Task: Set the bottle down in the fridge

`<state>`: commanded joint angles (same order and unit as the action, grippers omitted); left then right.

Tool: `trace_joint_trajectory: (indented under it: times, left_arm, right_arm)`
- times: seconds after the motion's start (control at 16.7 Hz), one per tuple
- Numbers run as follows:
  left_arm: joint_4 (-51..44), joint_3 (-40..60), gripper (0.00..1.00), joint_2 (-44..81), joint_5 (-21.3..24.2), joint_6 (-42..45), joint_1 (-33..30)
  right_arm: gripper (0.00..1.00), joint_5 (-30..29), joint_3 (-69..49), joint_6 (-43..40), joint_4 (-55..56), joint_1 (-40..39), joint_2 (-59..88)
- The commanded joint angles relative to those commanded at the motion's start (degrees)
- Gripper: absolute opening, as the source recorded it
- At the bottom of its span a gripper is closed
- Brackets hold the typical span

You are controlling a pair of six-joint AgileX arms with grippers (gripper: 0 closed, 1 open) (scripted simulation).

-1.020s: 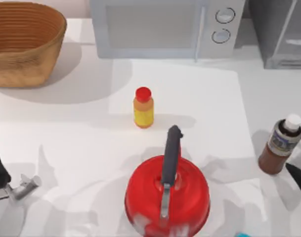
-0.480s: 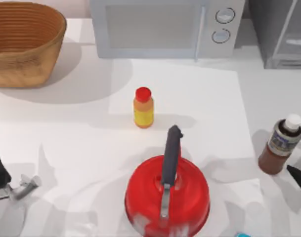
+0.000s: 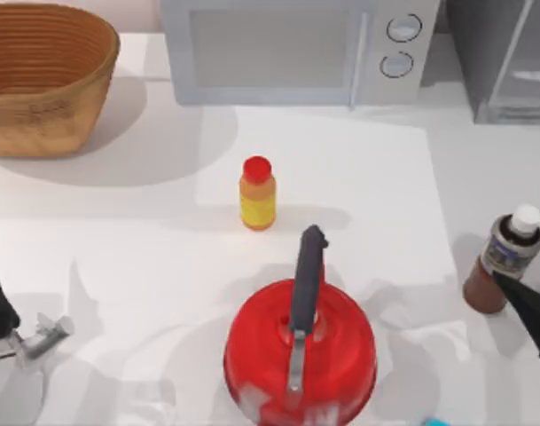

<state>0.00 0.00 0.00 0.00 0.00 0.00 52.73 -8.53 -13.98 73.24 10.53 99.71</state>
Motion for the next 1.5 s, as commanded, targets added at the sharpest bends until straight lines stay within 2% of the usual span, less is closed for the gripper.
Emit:
trace_joint_trajectory:
  times: [0.3, 0.6, 1.38, 1.5]
  left_arm:
    - [0.0, 0.0, 1.0, 0.0, 0.0, 0.0, 0.0]
    - [0.0, 0.0, 1.0, 0.0, 0.0, 0.0, 0.0]
    - [0.0, 0.0, 1.0, 0.0, 0.0, 0.0, 0.0]
    - [0.0, 0.0, 1.0, 0.0, 0.0, 0.0, 0.0]
  right_arm:
    - [1.0, -7.1, -2.1, 3.2, 7.0, -7.3, 6.9]
    - [1.0, -7.8, -2.2, 3.4, 7.6, -7.9, 7.4]
    - [0.03, -7.8, -2.2, 3.4, 7.6, -7.9, 7.4]
    - [0.01, -7.8, -2.2, 3.4, 7.6, -7.9, 7.4]
